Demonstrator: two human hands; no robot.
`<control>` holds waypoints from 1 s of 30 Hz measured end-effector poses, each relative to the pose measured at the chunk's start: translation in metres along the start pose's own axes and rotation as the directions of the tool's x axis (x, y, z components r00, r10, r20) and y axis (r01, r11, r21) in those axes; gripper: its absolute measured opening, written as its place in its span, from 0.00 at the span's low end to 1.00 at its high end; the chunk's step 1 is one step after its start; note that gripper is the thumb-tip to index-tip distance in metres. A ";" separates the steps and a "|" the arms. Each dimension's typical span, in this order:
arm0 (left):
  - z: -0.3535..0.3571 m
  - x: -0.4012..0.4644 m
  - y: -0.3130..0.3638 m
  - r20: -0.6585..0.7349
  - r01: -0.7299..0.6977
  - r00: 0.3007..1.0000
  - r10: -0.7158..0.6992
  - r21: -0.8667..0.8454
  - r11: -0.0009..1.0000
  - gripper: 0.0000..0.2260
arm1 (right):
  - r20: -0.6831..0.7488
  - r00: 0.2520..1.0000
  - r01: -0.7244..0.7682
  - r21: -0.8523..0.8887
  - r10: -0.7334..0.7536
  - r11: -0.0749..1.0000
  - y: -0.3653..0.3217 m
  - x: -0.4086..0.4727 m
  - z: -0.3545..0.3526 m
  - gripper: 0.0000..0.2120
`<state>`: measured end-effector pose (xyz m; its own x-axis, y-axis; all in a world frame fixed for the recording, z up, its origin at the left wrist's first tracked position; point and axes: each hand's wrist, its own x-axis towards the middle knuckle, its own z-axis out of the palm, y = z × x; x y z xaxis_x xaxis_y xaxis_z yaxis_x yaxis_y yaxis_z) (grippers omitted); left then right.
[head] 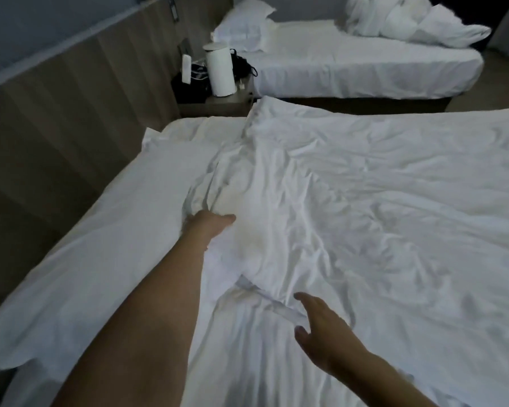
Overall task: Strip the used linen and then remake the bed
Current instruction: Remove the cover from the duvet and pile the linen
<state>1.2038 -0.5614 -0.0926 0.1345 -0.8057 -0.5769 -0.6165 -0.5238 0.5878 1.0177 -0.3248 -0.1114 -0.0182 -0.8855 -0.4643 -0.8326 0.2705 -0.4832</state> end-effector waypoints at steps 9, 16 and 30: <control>-0.102 -0.199 0.051 -0.332 -0.420 0.891 0.309 -0.350 0.837 0.11 | -0.362 0.931 -0.064 -0.048 0.043 0.997 -0.087 -0.051 -0.066 0.50; -0.110 -0.284 -0.055 -0.180 -0.051 0.976 -0.122 -0.735 0.676 0.12 | -0.272 0.962 -0.070 -0.257 -0.003 0.964 -0.123 -0.118 -0.066 0.11; -0.048 -0.312 -0.024 -0.234 -0.213 0.971 0.043 -0.773 0.597 0.05 | 0.006 0.995 -0.104 -0.035 0.104 0.994 -0.041 -0.201 -0.074 0.30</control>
<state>1.2142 -0.3105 0.1006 0.2854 -0.8700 -0.4020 0.2027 -0.3552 0.9125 1.0141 -0.1863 0.0566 -0.1011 -0.8502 -0.5167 -0.8452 0.3474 -0.4062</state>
